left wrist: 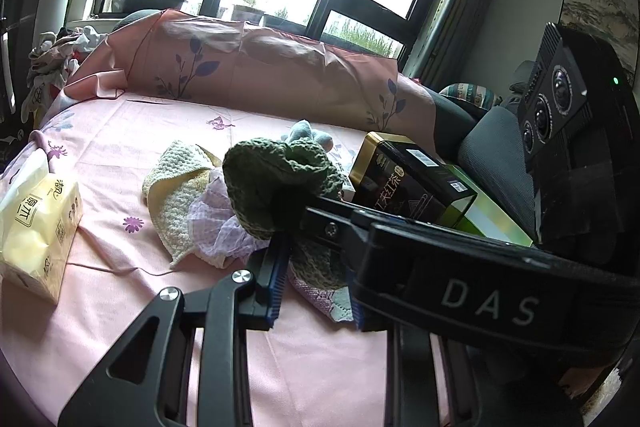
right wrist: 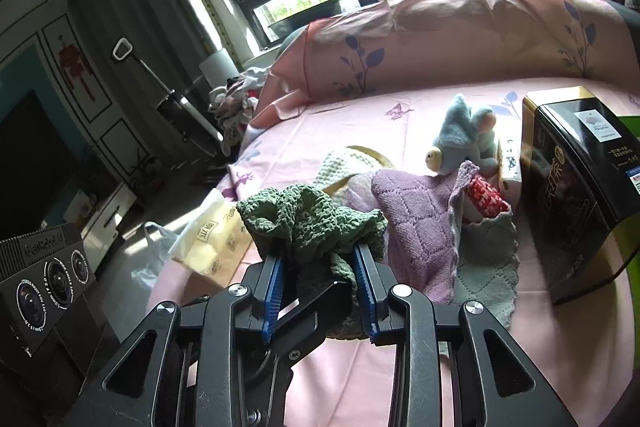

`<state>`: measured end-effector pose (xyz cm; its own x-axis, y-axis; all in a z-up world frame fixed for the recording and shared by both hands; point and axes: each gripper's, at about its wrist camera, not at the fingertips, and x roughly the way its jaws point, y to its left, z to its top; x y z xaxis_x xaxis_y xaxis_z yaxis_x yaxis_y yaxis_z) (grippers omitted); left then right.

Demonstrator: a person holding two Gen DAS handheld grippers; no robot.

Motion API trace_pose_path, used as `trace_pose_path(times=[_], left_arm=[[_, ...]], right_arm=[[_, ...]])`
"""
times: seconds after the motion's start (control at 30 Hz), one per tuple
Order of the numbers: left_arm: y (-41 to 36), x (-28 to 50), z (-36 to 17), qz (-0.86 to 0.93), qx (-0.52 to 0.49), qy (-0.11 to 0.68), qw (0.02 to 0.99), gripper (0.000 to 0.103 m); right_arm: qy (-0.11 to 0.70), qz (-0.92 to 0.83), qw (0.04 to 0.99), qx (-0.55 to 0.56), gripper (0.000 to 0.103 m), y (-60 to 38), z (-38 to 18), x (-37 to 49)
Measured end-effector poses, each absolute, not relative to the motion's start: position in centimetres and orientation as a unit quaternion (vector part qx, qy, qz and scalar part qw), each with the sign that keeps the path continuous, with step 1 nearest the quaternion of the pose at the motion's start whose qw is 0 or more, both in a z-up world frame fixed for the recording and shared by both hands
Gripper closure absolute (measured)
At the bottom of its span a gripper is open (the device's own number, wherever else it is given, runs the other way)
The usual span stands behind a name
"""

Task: Organize soft objects
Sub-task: 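Carry the green scrunchie to the green box and release it inside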

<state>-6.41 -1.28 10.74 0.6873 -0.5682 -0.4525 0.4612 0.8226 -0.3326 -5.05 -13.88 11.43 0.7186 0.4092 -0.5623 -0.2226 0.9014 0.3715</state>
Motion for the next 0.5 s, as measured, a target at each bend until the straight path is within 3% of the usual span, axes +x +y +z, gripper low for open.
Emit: trace_pose_path(times=[0.5], left_arm=[[-0.9, -7.3, 11.4, -0.298, -0.111, 0.242, 0.917, 0.080]], right_arm=[[0.306, 0.166, 0.930, 0.117, 0.066, -13.9, 12.9, -6.2]])
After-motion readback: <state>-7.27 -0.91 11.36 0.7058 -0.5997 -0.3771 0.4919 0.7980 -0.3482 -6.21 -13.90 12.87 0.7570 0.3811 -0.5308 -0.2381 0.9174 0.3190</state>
